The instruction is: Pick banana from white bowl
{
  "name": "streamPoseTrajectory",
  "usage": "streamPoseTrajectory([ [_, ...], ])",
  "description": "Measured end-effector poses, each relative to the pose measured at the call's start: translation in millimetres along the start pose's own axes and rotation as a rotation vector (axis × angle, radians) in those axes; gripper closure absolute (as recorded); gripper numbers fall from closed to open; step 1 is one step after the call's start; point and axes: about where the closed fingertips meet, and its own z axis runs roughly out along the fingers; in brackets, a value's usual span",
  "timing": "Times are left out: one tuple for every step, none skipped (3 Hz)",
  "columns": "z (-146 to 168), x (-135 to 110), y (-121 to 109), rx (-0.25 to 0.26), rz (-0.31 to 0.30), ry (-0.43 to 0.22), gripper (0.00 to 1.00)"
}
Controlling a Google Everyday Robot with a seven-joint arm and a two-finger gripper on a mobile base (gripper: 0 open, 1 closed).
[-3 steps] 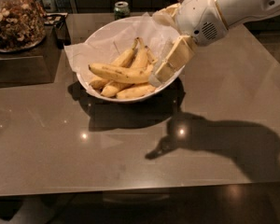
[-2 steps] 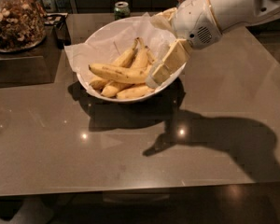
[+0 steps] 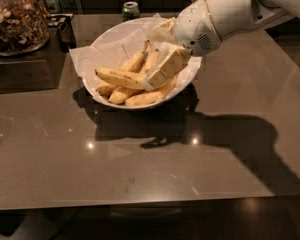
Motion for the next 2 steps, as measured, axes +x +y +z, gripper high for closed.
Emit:
streamPoseTrajectory([
  [0,-1,1,0.011,-0.008,0.014,0.36],
  [13,14,3,-0.011,0.02,0.041,0.21],
])
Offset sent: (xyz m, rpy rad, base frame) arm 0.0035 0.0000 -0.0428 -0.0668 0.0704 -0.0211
